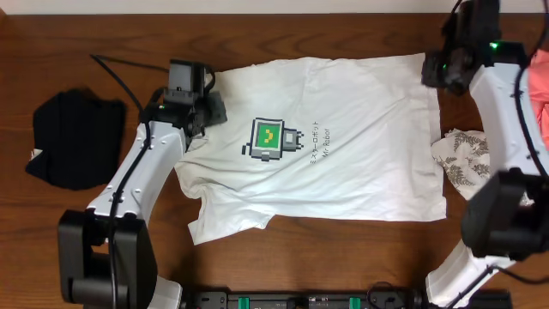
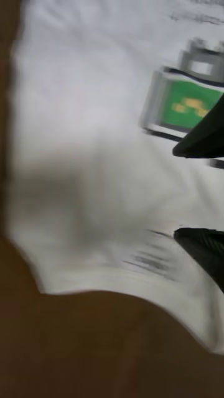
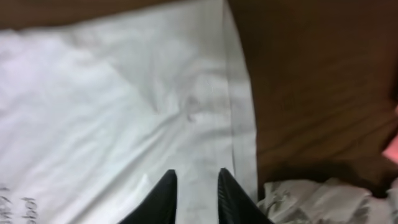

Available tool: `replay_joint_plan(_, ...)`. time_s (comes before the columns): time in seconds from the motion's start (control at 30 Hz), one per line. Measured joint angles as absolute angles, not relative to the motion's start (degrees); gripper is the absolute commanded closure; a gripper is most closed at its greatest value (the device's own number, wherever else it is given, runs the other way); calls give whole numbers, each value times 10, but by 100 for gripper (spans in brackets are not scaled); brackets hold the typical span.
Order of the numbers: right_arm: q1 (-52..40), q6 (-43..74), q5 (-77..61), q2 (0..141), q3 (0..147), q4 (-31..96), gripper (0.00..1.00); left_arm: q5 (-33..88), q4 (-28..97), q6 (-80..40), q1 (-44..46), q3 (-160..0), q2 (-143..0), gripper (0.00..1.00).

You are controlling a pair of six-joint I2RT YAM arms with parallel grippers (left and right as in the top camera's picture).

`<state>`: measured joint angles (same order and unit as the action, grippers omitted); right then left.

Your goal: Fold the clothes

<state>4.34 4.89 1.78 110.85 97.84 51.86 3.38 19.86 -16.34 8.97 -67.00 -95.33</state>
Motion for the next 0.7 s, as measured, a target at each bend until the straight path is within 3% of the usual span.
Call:
replay_joint_plan(0.17, 43, 48, 15, 1148, 975, 504, 73, 30, 85, -124, 80, -671, -988, 55)
replay_joint_plan(0.37, 43, 47, 12, 1159, 974, 457, 73, 27, -25, -86, 67, -671, -1031, 53)
replay_joint_plan(0.7, 43, 47, -1, 1197, 974, 427, 78, 66, -49, -71, 67, -672, -1144, 54)
